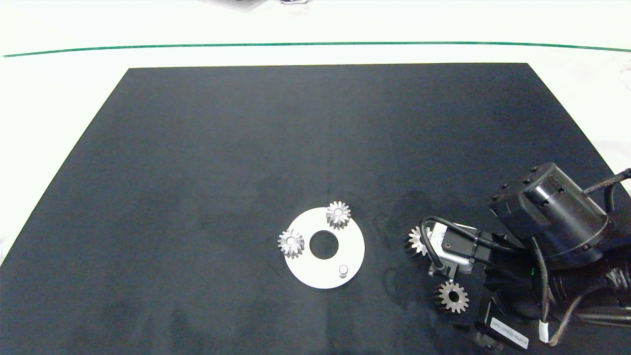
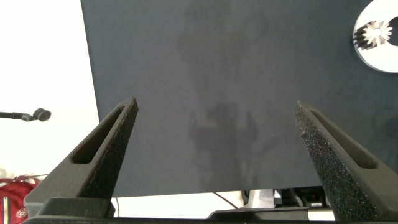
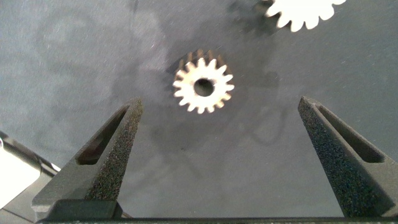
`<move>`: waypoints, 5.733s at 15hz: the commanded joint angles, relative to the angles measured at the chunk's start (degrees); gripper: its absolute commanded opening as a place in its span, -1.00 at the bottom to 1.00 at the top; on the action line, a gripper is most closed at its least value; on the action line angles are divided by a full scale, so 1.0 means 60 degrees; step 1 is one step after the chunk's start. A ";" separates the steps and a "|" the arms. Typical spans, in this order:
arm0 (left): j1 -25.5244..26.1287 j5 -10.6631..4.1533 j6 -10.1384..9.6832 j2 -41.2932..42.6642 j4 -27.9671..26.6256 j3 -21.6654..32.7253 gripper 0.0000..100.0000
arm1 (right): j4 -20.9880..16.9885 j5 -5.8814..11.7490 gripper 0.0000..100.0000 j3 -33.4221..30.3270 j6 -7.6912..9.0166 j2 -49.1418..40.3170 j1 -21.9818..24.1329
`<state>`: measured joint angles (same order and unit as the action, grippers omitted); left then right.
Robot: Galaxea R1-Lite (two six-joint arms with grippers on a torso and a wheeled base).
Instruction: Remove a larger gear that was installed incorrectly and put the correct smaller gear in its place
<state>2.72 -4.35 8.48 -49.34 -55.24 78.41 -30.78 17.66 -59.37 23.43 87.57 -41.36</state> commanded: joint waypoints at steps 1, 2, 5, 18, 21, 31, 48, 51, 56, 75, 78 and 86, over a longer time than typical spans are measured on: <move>0.0001 -0.0007 0.0007 0.0005 -0.0052 -0.0002 1.00 | 0.0150 0.0015 1.00 0.0095 0.0006 0.0245 -0.0064; 0.0001 -0.0007 0.0007 0.0005 -0.0052 -0.0002 1.00 | 0.0384 0.0015 1.00 0.0168 0.0006 0.0391 -0.0064; 0.0001 -0.0007 0.0007 0.0019 -0.0037 -0.0002 1.00 | 0.1497 0.0030 0.97 0.0783 0.0006 0.0757 -0.0020; 0.0001 -0.0007 0.0007 0.0063 0.0007 -0.0002 1.00 | 0.1629 -0.0014 0.43 0.1032 -0.0053 0.0728 0.0302; 0.0001 -0.0007 0.0007 0.0063 0.0007 -0.0002 1.00 | 0.1629 -0.0190 0.31 0.1032 -0.0375 0.0728 0.0405; -0.0014 -0.0022 0.0007 0.0078 0.0036 -0.0002 1.00 | 0.1673 -0.0879 -0.08 0.1076 -0.0609 0.0845 0.0507; -0.0014 -0.0007 0.0007 0.0063 0.0109 -0.0017 1.00 | 0.1571 -0.0761 -0.38 -0.1253 -0.0902 0.0919 -0.0958; 0.0001 -0.0007 -0.0008 0.0078 0.0153 -0.0031 1.00 | 0.0955 -0.0761 -0.38 -0.2659 -0.0902 0.1753 -0.1368; 0.0001 0.0008 -0.0008 0.0078 0.0168 -0.0046 1.00 | 0.0003 -0.0732 -0.38 -0.4256 -0.0917 0.2852 -0.1837; 0.0001 -0.0007 -0.0008 0.0137 0.0226 -0.0031 1.00 | 0.0033 -0.0732 -0.38 -0.4475 -0.1195 0.3790 -0.1998; 0.0001 -0.0007 -0.0008 0.0137 0.0241 -0.0031 1.00 | 0.0033 -0.0717 -0.38 -0.4446 -0.1195 0.3746 -0.1998; 0.0001 -0.0007 -0.0008 0.0137 0.0241 -0.0046 1.00 | 0.0003 -0.0659 -0.38 -0.4212 -0.1195 0.3526 -0.1969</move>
<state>2.72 -4.33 8.40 -48.48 -53.49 78.17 -30.61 13.60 -84.97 16.15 109.09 -53.25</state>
